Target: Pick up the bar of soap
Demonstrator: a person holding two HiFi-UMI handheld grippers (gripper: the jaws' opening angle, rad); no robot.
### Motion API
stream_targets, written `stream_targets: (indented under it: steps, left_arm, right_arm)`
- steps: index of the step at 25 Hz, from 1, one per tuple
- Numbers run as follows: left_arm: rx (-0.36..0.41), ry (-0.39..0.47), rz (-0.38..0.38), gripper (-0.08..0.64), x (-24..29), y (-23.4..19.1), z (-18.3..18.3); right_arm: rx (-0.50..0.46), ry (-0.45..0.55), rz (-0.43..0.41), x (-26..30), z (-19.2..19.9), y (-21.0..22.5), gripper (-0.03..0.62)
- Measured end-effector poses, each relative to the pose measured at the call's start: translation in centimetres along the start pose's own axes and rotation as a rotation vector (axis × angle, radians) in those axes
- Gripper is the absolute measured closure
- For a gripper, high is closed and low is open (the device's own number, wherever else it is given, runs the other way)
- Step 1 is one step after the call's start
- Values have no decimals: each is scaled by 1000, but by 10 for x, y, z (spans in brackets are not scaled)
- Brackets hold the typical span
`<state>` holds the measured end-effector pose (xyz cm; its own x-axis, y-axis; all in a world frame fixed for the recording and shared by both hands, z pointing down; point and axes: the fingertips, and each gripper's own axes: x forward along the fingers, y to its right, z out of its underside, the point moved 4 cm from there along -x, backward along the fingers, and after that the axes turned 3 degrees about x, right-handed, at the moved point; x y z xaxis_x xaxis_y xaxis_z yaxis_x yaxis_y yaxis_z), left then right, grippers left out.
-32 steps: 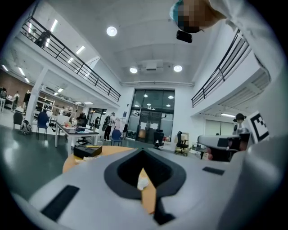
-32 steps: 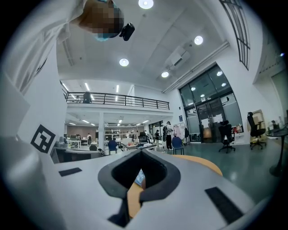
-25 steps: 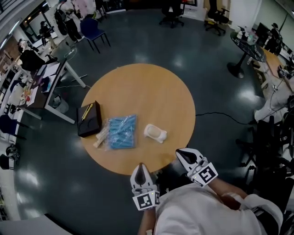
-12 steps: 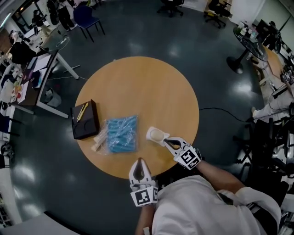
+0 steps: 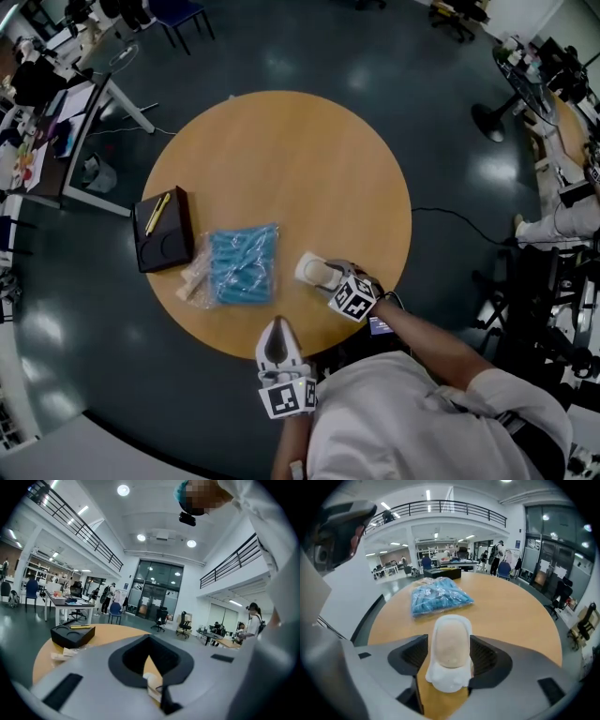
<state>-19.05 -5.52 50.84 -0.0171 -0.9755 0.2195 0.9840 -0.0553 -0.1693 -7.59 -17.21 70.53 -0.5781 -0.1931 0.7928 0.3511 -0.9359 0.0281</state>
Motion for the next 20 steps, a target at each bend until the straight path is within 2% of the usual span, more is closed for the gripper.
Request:
stream_targets:
  steps: [5, 13, 20]
  left_arm:
    - [0, -15, -36, 554, 1, -5, 0]
    - [-36, -48, -66, 554, 4, -12, 9]
    - [-42, -48, -85, 554, 1, -15, 11]
  right_arm:
    - [-61, -87, -6, 26, 4, 8, 316]
    - [-69, -146, -40, 35, 2, 15, 304]
    - [-184, -164, 23, 36, 0, 19, 327]
